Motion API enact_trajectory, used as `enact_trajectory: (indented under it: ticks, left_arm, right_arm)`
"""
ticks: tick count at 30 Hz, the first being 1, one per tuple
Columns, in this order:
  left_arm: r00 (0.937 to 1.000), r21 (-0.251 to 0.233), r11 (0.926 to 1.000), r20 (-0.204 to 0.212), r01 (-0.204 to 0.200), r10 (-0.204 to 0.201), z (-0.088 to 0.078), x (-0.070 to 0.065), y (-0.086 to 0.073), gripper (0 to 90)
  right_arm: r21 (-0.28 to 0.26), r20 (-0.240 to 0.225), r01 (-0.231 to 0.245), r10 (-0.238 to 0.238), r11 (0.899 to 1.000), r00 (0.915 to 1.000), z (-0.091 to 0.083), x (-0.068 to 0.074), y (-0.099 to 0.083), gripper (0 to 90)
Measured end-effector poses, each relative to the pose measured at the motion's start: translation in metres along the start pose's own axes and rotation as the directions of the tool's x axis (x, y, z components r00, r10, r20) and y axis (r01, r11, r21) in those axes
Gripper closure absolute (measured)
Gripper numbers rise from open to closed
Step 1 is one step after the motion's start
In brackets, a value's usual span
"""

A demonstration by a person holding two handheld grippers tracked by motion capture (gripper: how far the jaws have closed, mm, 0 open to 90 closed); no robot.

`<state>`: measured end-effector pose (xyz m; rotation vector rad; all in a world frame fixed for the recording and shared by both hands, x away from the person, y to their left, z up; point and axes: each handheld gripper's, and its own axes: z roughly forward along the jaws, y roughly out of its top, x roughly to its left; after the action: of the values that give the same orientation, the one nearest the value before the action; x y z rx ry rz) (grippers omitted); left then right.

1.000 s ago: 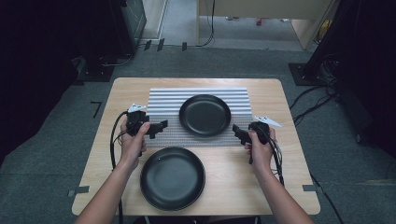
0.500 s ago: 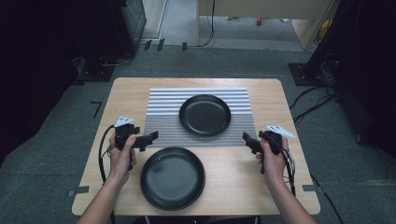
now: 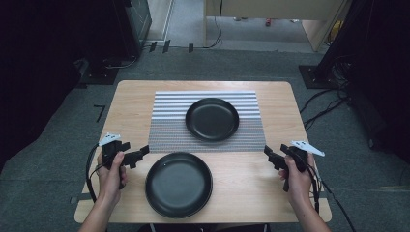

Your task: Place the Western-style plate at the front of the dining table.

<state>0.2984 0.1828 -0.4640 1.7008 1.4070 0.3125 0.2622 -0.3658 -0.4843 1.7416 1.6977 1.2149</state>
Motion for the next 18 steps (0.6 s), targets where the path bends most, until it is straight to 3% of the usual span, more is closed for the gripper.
enact_trajectory:
  ticks: [18]
  left_arm:
    - [0.9965, 0.028, 0.9982, -0.066, 0.054, -0.052, -0.026, 0.029, -0.045, 10.5]
  right_arm:
    - [0.003, 0.059, 0.008, -0.008, 1.000, 0.9982, -0.041, -0.045, -0.028, 25.4]
